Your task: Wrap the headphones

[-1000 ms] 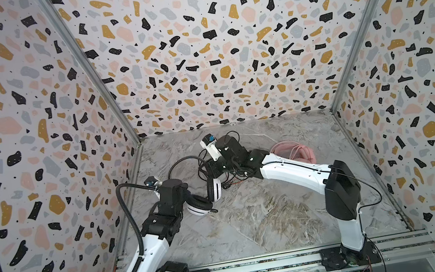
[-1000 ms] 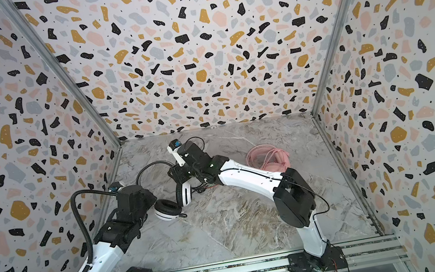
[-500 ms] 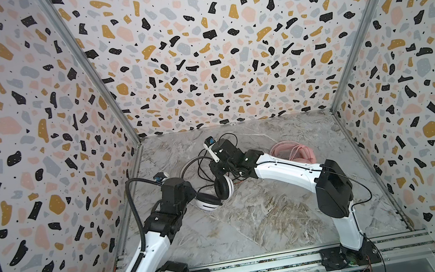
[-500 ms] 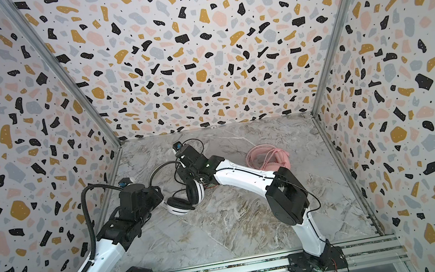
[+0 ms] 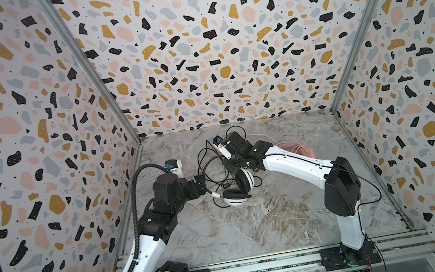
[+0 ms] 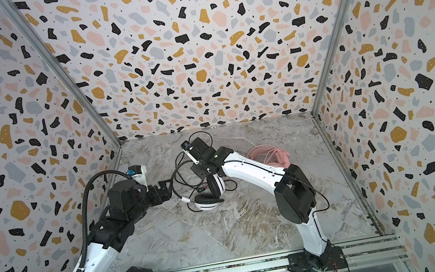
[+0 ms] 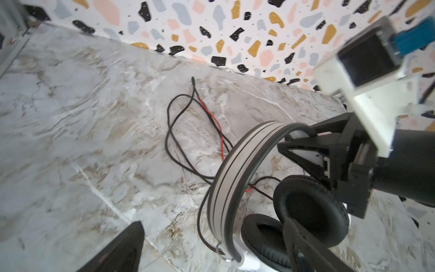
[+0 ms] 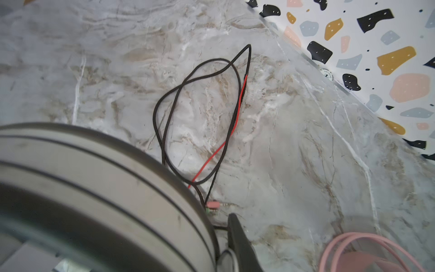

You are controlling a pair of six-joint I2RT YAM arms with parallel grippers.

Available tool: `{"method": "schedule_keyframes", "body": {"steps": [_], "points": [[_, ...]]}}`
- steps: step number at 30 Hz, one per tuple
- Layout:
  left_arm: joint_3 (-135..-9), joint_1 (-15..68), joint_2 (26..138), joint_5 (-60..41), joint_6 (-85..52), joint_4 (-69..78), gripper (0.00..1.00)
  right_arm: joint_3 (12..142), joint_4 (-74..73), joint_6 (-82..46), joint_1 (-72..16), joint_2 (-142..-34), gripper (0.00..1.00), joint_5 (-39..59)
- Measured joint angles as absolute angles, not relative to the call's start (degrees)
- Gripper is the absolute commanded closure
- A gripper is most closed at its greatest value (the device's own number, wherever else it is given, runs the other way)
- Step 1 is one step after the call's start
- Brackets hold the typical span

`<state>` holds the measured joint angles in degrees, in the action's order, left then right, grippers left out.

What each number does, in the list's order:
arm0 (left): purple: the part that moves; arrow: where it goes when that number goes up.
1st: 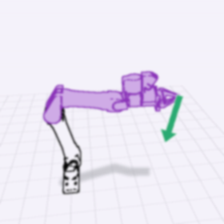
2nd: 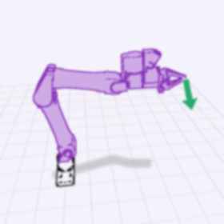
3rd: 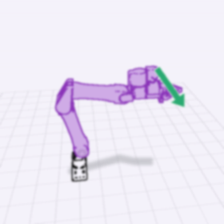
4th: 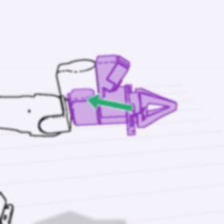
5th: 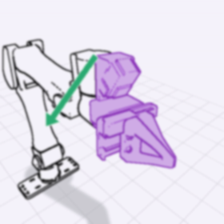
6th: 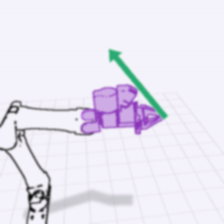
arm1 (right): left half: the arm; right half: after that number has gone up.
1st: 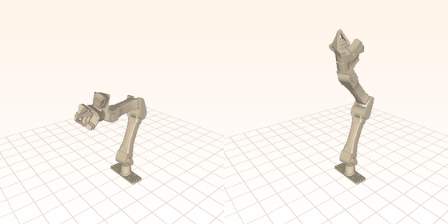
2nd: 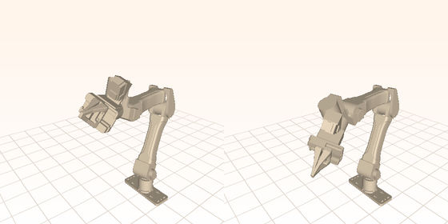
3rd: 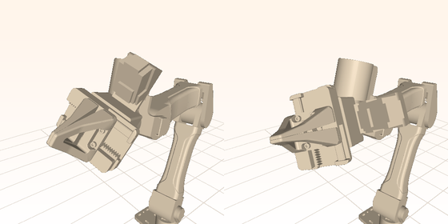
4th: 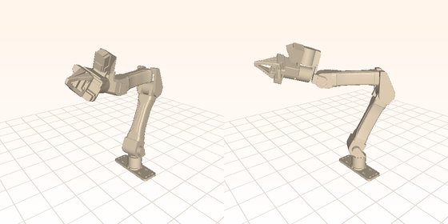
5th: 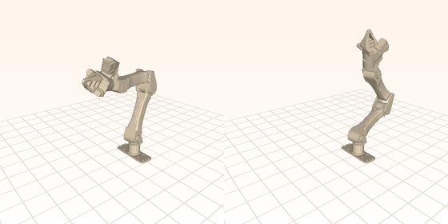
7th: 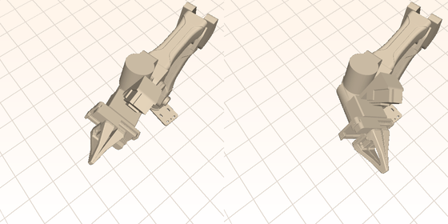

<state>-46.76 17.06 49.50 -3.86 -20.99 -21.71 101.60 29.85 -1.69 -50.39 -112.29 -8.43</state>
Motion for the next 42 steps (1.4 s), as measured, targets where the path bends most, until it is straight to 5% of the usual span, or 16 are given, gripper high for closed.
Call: {"method": "schedule_keyframes", "body": {"steps": [12,15,20,27,32,36,42], "points": [[-56.84,17.06,63.94,-14.55,-9.58,-29.58,0.22,105.51,33.50,0.38,-53.89,-111.46,0.85,-8.36],[-56.84,17.06,64.42,-14.26,-7.99,-31.53,0.32,106.06,33.50,0.43,-54.08,-111.26,0.85,-7.60],[-57.52,17.06,65.76,-12.36,-6.85,-33.69,0.68,106.15,34.33,0.80,-54.76,-111.24,0.85,-7.18],[-58.87,17.43,66.78,-9.45,-5.96,-36.16,0.86,104.77,33.85,0.71,-55.20,-110.28,0.85,-8.84],[-58.87,17.39,67.44,-8.05,-5.58,-36.67,1.00,103.72,33.78,0.36,-55.46,-108.88,0.67,-9.56],[-58.87,17.34,67.46,-7.42,-5.61,-36.93,1.00,100.71,32.34,-0.58,-55.46,-106.24,0.46,-7.97],[-58.87,14.94,67.31,-6.94,-6.20,-36.88,1.00,96.33,29.74,-1.83,-54.89,-100.62,0.39,-5.30]]}}
